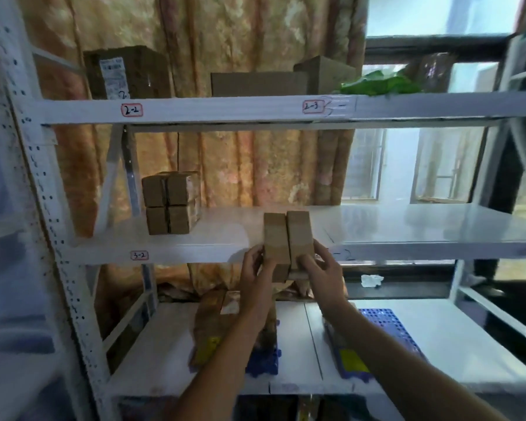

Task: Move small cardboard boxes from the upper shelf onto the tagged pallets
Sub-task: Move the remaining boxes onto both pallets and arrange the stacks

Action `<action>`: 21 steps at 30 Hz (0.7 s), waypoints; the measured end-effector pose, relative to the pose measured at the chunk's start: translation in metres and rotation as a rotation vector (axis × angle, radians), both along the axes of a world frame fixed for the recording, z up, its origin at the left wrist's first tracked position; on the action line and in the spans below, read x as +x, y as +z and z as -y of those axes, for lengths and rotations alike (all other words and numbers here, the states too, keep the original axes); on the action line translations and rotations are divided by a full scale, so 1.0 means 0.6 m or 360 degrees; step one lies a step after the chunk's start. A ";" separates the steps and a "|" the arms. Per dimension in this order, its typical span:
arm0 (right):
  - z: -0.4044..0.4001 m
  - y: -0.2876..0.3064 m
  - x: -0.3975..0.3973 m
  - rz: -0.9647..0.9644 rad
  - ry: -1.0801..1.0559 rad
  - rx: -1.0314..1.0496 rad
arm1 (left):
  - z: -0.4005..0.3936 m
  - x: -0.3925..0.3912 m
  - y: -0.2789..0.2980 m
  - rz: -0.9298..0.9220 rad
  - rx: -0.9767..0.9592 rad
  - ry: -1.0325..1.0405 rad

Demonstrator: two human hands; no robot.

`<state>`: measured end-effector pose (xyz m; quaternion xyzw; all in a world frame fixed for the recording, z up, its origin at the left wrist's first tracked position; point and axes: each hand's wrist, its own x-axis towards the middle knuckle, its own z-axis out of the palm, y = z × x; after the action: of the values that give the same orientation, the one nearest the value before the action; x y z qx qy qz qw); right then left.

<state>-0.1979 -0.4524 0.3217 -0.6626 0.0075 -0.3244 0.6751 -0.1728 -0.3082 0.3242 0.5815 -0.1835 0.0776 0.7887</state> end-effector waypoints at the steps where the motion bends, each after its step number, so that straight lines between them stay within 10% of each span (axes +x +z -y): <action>1: 0.023 -0.009 -0.023 -0.0004 -0.0012 0.0020 | 0.026 -0.020 -0.009 0.0011 0.0003 0.0003; 21: 0.463 -0.331 -0.234 -0.0665 -0.0442 0.0279 | 0.500 -0.177 -0.339 -0.0468 0.0526 -0.0313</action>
<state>-0.3382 -0.7303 0.1231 -0.6468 0.2659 -0.2682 0.6626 -0.2789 -0.6082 0.1208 0.6871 -0.1326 -0.1161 0.7048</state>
